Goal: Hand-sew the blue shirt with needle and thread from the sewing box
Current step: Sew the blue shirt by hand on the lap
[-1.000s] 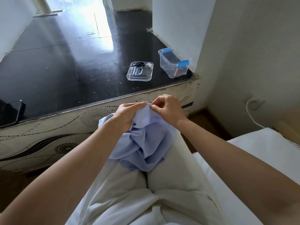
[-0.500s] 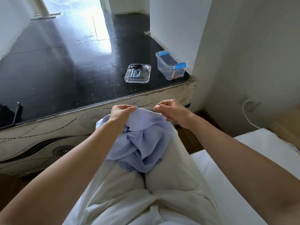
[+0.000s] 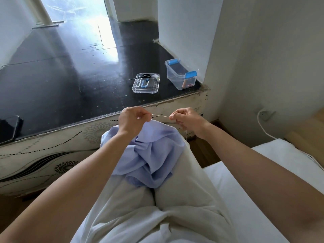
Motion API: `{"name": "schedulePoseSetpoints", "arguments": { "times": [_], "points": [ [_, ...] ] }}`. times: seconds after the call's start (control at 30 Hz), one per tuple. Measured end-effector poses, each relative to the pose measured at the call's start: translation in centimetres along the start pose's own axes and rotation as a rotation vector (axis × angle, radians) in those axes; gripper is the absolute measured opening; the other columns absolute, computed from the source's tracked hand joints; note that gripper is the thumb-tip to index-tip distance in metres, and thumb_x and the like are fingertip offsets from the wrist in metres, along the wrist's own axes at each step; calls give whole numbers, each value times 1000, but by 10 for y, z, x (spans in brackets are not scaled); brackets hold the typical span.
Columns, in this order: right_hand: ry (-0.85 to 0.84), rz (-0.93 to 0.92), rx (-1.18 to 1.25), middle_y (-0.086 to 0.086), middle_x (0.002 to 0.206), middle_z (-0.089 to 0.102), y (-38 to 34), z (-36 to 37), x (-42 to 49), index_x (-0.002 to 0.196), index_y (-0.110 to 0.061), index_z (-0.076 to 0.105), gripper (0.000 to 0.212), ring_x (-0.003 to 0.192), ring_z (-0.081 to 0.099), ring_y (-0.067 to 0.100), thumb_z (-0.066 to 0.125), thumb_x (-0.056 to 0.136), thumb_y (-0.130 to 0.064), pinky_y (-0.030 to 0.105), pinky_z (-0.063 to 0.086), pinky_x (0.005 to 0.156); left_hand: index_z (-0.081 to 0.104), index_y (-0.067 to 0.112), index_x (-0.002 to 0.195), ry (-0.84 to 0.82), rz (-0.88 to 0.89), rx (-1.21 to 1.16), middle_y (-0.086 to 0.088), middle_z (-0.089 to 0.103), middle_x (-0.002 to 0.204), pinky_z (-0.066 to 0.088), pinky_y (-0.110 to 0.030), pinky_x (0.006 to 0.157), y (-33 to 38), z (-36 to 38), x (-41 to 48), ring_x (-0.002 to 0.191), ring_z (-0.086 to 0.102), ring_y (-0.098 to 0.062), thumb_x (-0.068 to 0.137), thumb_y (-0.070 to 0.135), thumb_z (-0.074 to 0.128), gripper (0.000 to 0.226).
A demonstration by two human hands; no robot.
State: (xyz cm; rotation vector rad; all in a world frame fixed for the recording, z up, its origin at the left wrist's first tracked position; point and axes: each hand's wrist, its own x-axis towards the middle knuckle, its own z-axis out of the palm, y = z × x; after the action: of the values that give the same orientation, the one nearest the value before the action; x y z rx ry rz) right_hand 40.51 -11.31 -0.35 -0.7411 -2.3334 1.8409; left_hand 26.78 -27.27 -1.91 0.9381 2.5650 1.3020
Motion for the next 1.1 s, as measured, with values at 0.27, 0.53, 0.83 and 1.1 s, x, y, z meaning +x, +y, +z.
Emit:
{"name": "schedulePoseSetpoints", "arguments": {
  "times": [0.27, 0.53, 0.83, 1.1],
  "points": [
    [29, 44, -29, 0, 67, 52, 7, -5, -7, 83, -13, 64, 17, 54, 41, 8, 59, 97, -21, 14, 36, 45, 69, 29, 113, 38, -63, 138, 4, 68, 117, 36, -32, 103, -14, 5, 0, 122, 48, -24, 85, 26, 70, 28],
    [-8, -21, -2, 3, 71, 54, -1, -3, -4, 90, -9, 65, 12, 57, 43, 8, 60, 95, -18, 14, 38, 48, 78, 26, 91, -284, 213, 95, 13, 75, 81, 51, -39, 86, 25, 21, -3, 83, 66, -6, 84, 32, 73, 11],
    [53, 42, -45, 1, 68, 53, 11, -13, -8, 90, -10, 65, 13, 54, 42, 8, 60, 96, -21, 14, 38, 46, 73, 30, 67, 80, -103, 85, 5, 75, 74, 55, -36, 79, 4, -2, 4, 79, 70, -15, 81, 27, 71, 15],
    [74, 72, -58, 2, 69, 53, 16, -12, -8, 88, -14, 65, 13, 55, 42, 9, 59, 97, -22, 15, 37, 45, 62, 25, 125, -8, -200, 411, -4, 60, 130, 32, -35, 104, 0, -3, 7, 128, 40, -28, 87, 30, 64, 39]
  ]
}}
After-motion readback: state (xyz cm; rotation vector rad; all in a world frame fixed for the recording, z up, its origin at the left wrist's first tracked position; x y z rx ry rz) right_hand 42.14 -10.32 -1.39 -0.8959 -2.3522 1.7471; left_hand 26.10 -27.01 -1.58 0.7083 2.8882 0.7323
